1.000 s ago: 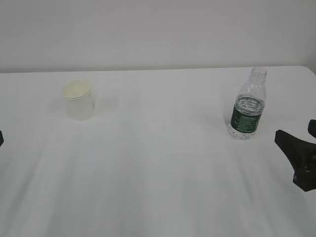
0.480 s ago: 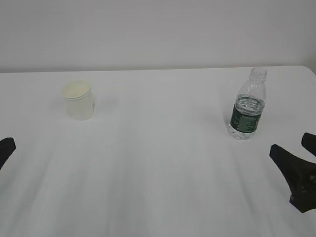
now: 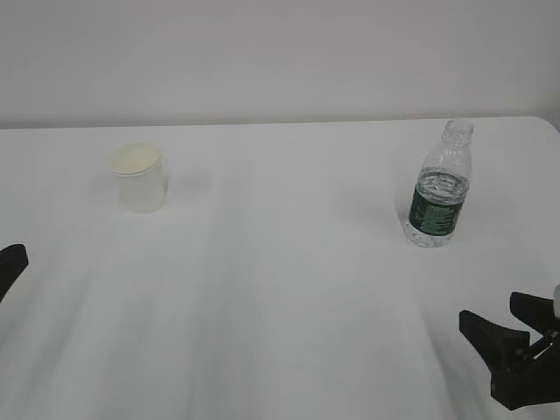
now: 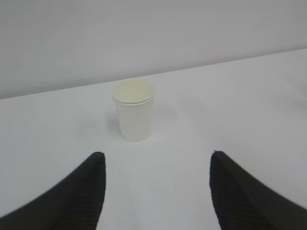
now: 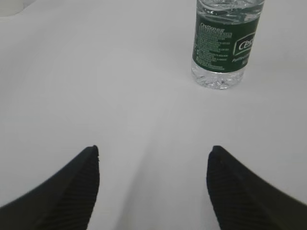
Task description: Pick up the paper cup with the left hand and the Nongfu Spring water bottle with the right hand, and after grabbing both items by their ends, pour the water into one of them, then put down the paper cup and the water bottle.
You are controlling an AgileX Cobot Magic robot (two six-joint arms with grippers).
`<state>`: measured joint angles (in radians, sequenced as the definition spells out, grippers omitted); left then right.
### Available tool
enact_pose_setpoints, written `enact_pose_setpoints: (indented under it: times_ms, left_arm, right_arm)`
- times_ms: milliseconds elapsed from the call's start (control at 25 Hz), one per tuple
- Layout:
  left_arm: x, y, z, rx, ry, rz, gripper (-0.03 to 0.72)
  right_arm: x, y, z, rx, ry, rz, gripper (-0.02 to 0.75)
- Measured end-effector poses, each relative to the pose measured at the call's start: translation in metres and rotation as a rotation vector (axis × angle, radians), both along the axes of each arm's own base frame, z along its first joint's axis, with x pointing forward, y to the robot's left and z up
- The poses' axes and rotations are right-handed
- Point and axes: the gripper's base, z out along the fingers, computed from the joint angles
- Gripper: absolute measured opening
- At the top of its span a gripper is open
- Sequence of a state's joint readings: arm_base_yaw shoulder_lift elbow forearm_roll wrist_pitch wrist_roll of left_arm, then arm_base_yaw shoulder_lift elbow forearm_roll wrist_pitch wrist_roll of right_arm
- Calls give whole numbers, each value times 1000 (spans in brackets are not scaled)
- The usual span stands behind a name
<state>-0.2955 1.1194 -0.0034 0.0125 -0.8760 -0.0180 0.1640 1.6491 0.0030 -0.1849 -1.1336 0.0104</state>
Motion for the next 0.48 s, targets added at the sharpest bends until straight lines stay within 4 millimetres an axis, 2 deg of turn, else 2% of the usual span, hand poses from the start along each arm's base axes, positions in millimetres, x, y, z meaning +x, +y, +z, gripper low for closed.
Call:
enact_pose_setpoints:
  times_ms: [280,480]
  left_arm:
    - [1,0,-3,5,17,0,486]
    - [5,-1,-13,21,79,0,486]
  right_arm:
    - [0,0,0,2,-5,0,536]
    - [4,1,2,4,-17,-2,536]
